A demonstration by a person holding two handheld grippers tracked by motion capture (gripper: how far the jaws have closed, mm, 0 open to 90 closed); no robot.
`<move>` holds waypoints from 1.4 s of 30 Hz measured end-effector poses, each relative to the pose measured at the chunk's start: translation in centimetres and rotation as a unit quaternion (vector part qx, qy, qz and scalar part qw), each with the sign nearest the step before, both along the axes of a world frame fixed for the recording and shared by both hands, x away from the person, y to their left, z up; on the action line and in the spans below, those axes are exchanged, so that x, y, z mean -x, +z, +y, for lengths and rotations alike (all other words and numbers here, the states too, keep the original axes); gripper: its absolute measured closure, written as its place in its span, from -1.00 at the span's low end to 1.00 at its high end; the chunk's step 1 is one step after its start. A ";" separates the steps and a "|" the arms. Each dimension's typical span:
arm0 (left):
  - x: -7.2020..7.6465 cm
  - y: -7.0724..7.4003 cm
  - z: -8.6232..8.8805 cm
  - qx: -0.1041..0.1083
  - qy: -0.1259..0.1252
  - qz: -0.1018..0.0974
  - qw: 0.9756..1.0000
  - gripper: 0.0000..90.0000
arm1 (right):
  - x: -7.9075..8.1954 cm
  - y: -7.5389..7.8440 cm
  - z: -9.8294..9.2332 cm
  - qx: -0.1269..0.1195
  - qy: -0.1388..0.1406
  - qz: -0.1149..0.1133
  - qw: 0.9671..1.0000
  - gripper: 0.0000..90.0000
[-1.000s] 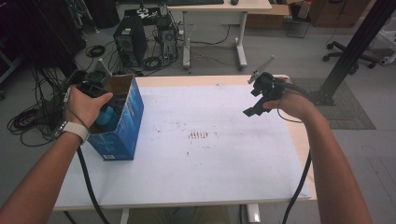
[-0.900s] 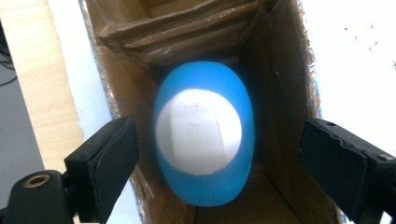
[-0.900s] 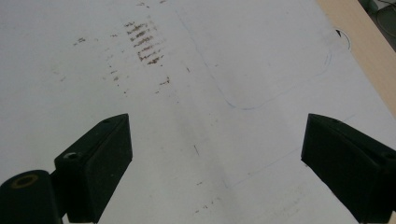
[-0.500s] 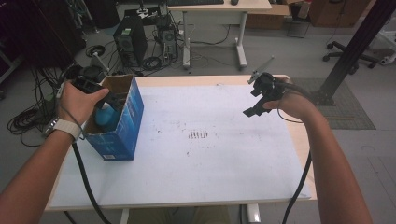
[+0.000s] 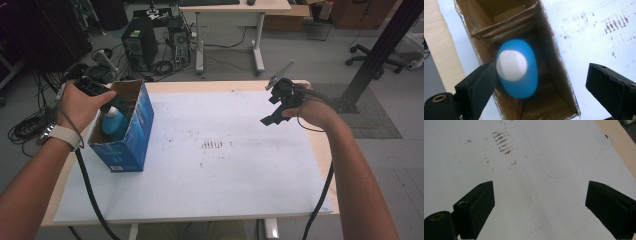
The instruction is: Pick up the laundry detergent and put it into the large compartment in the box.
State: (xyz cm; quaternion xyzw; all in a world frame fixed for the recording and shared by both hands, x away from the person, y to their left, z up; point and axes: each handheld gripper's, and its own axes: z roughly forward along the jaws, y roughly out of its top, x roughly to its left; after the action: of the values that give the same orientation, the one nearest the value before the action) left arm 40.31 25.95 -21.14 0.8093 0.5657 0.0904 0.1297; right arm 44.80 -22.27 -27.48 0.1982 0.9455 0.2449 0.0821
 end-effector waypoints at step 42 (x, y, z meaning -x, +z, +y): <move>2.6 3.6 -5.1 0.003 -0.191 -0.009 0.981 -0.80 | 0.6 0.8 -0.4 -0.001 -0.004 -0.002 1.000 -0.81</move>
State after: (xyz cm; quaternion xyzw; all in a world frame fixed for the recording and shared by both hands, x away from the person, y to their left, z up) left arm 37.69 20.88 -17.57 0.9014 0.3994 0.0694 0.1518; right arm 44.22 -22.62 -26.73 0.2021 0.9442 0.2461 0.0846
